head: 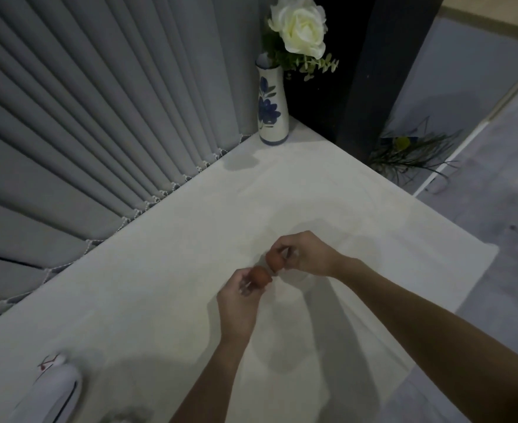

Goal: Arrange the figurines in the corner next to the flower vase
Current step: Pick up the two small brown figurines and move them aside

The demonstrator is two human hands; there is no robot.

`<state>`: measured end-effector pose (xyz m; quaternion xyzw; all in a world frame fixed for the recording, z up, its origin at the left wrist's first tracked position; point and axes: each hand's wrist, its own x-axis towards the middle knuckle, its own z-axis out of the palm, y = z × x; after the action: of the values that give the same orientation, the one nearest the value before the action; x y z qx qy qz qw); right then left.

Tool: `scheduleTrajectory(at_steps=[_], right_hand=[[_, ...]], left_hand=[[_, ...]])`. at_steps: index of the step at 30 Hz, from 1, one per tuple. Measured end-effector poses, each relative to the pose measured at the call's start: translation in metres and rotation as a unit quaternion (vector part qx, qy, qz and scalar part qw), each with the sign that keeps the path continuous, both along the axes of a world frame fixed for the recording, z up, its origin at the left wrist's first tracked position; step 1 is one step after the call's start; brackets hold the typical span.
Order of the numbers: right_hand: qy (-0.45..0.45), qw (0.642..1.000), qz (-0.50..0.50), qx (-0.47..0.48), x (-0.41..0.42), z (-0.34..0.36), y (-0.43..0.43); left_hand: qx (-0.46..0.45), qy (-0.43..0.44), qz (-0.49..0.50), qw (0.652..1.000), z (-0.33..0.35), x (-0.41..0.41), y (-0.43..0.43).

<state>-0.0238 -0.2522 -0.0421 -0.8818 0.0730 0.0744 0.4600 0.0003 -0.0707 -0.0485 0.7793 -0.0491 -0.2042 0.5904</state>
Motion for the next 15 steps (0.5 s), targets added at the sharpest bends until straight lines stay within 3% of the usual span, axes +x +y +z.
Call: scheduleTrajectory(at_steps=[10,15], right_hand=[[-0.003,1.0,0.004,0.016,0.0,-0.006,-0.004],[0.017,0.999,0.021,0.03,-0.001,0.012,-0.013]], left_hand=[[-0.039,0.02,-0.02,0.999,-0.008,0.002,0.004],[0.014,-0.005,-0.042,0.999,-0.005,0.009,0.018]])
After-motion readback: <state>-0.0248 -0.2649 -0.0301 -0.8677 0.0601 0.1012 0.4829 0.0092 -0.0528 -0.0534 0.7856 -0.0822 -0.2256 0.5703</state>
